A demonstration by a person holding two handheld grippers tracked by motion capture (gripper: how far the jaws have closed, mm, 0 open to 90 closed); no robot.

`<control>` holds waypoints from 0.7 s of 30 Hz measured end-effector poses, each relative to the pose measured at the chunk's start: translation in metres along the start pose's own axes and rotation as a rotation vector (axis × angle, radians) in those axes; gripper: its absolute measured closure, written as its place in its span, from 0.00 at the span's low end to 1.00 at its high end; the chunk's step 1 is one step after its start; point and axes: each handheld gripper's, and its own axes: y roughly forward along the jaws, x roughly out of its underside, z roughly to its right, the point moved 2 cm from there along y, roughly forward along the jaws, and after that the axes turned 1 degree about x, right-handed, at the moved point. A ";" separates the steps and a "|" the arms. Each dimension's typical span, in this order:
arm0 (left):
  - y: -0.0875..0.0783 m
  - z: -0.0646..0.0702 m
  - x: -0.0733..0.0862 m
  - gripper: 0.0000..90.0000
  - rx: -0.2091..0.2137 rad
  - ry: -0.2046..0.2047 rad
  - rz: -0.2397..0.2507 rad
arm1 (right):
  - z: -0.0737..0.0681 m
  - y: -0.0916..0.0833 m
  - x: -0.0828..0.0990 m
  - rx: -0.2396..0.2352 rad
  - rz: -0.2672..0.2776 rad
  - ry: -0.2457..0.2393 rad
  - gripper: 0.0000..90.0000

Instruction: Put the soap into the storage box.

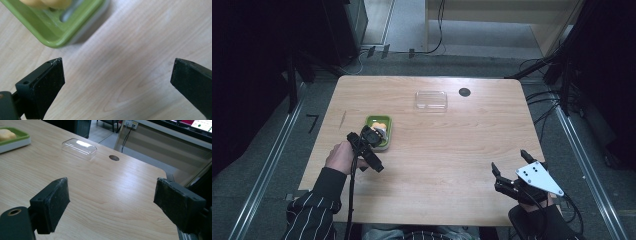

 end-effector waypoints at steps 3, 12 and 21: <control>0.004 0.005 0.007 0.00 0.008 0.001 -0.011 | -0.001 0.000 0.000 0.000 -0.002 -0.001 0.15; 0.013 0.021 0.029 0.00 0.017 -0.006 -0.038 | 0.001 0.000 0.000 -0.001 0.001 -0.002 0.15; 0.023 0.036 0.047 0.00 0.024 0.000 -0.045 | 0.001 -0.001 0.000 0.000 0.003 -0.002 0.15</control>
